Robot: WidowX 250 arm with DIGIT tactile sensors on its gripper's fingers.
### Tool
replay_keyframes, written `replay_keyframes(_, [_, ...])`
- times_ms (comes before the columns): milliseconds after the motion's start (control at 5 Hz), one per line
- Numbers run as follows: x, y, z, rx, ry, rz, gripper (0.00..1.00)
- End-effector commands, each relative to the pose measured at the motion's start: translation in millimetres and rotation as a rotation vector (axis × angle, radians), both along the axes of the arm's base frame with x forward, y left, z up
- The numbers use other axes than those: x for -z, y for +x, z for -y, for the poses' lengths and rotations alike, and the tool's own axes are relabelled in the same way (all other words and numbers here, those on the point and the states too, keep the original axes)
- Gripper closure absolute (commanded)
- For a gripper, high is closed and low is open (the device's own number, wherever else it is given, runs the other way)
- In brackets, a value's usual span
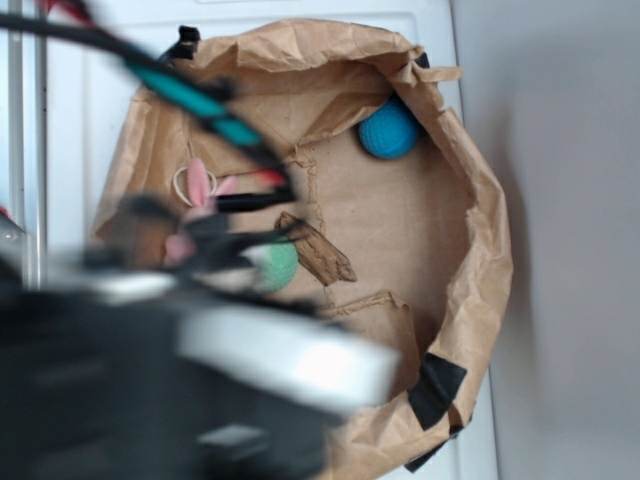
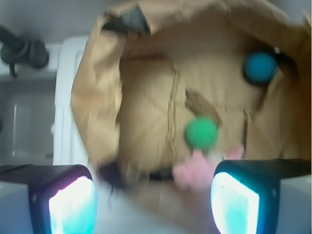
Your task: Grab the green ball.
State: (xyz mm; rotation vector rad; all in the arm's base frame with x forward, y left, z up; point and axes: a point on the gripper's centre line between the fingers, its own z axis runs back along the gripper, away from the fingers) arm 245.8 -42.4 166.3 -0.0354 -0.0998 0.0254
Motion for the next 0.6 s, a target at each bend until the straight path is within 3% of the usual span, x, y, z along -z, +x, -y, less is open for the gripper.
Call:
replay_keyframes(0, [-7, 23, -36, -0.008, -0.060, 0.077, 0.00])
replay_keyframes(200, [-11, 0, -54, 0.016, -0.068, 0.081, 0.00])
replay_keyframes(400, [2, -20, -64, 0.034, -0.036, 0.057, 0.00])
